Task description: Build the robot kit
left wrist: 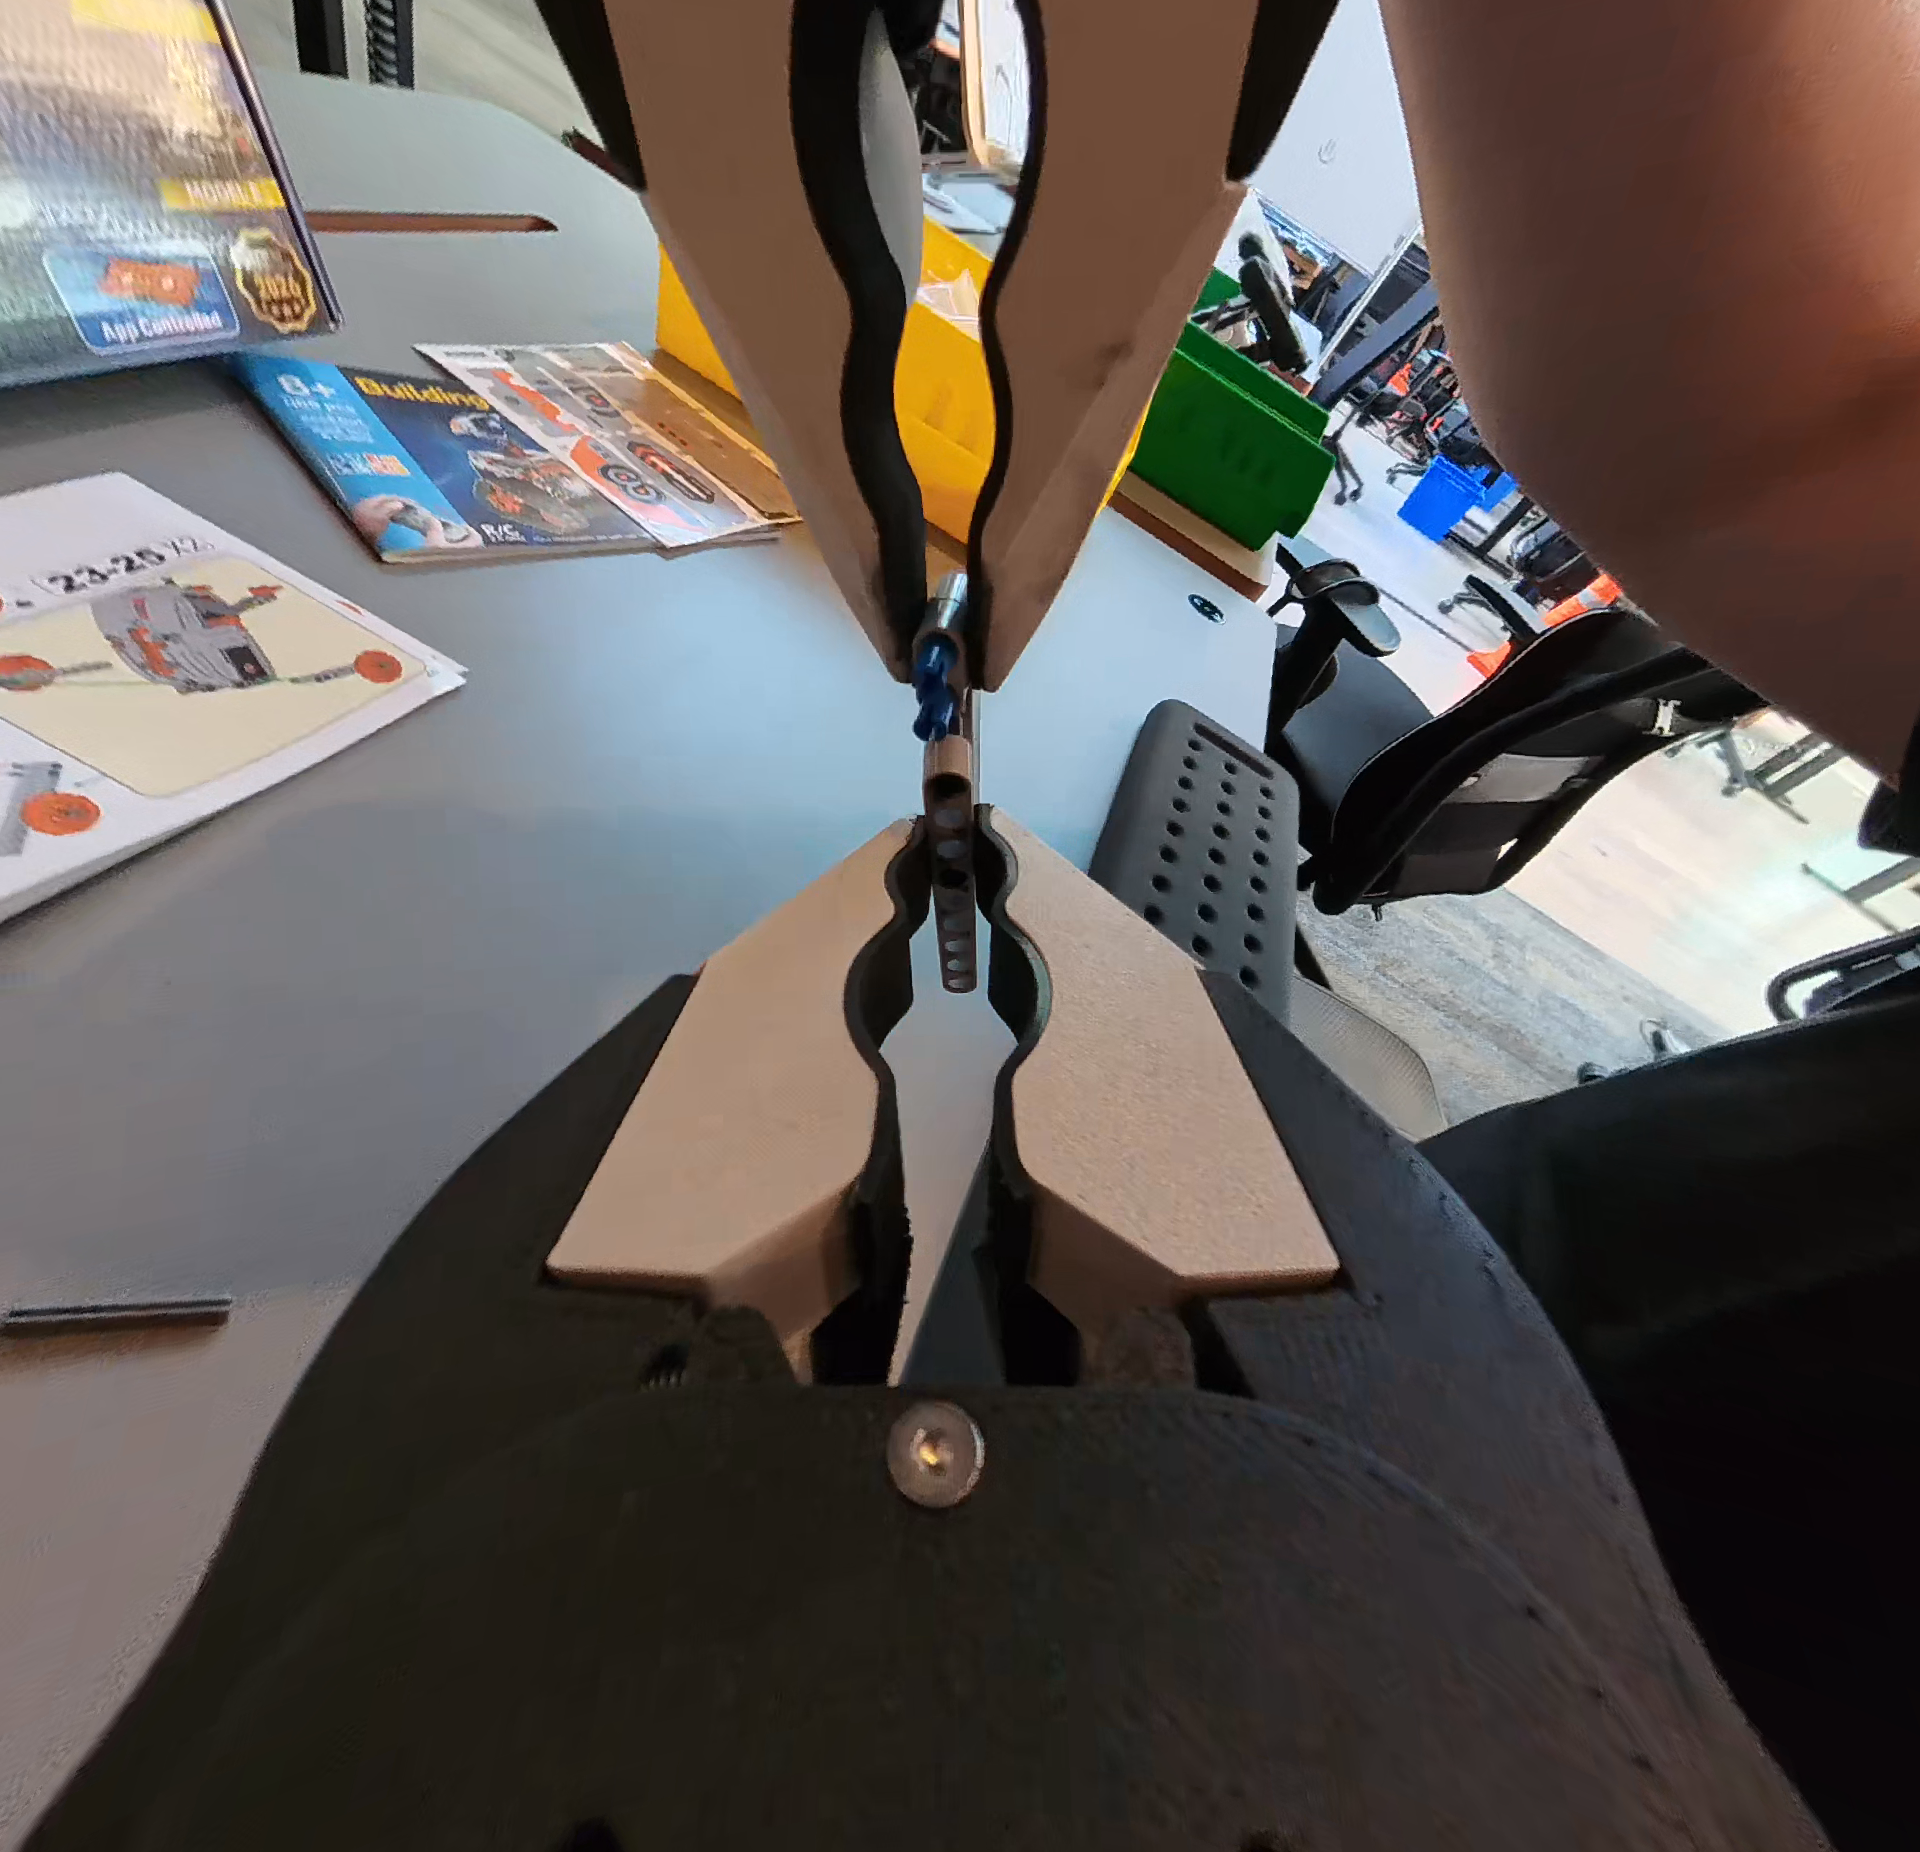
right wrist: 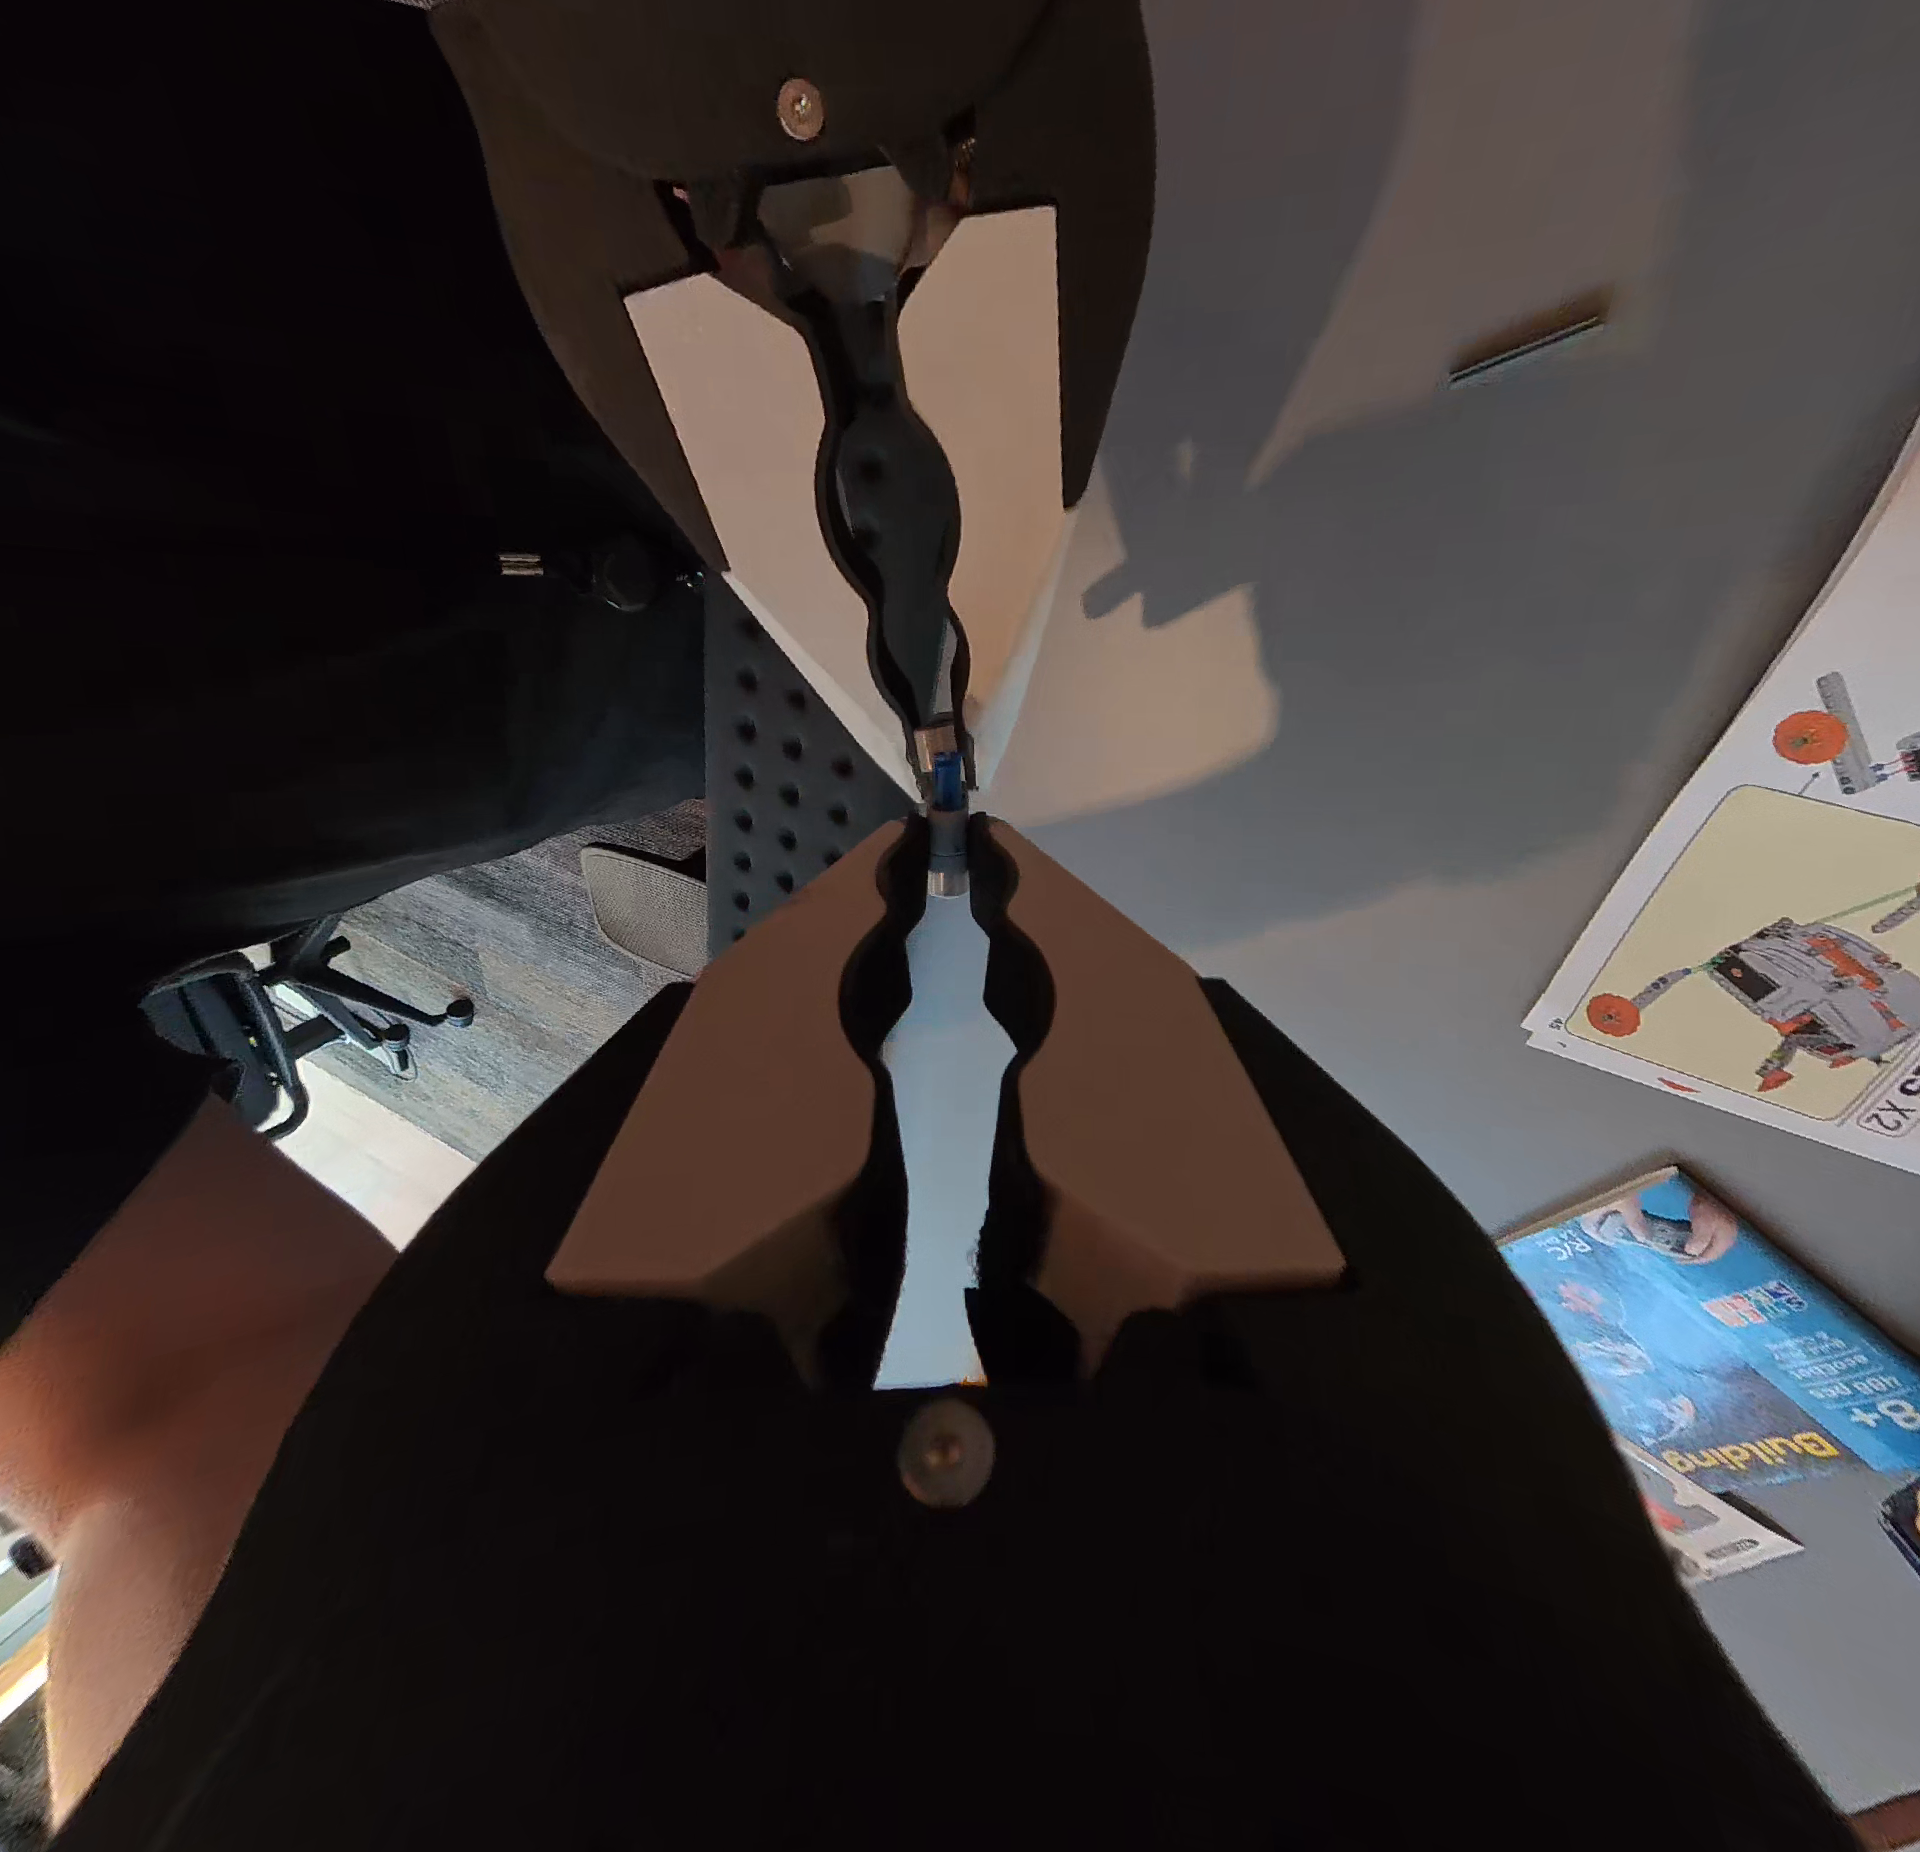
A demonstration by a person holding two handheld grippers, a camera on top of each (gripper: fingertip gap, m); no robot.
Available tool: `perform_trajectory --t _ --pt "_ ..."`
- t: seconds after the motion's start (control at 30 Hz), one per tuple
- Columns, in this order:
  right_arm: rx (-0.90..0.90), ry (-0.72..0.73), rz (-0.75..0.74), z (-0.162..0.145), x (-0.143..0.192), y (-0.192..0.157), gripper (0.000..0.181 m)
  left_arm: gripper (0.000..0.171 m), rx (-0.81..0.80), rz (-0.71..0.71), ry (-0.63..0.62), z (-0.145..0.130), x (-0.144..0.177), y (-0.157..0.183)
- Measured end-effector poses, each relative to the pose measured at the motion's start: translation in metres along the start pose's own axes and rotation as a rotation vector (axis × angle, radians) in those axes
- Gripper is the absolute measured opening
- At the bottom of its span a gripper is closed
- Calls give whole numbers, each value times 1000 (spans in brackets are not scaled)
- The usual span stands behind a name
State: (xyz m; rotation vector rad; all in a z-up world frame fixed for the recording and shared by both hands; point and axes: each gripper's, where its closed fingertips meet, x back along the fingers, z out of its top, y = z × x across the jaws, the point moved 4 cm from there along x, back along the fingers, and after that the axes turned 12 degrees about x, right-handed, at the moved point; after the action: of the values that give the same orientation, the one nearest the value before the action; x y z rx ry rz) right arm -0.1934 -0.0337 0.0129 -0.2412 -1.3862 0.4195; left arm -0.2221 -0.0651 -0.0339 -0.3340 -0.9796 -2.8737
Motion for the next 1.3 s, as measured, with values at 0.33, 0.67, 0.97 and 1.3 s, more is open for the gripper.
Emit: perform_trajectory --t 0.33,0.67,0.97,1.3 --pt "58 34 25 -8 -11 14 5 5 52 76 -56 -4 -9 -13" --pt "88 171 164 -12 -21 19 5 5 183 -85 -118 -9 -15 -15" --pt "131 185 137 6 -6 16 5 5 114 -130 -19 3 -3 -9" --pt "107 822 -77 -5 5 15 35 6 178 -194 -50 9 15 -1"
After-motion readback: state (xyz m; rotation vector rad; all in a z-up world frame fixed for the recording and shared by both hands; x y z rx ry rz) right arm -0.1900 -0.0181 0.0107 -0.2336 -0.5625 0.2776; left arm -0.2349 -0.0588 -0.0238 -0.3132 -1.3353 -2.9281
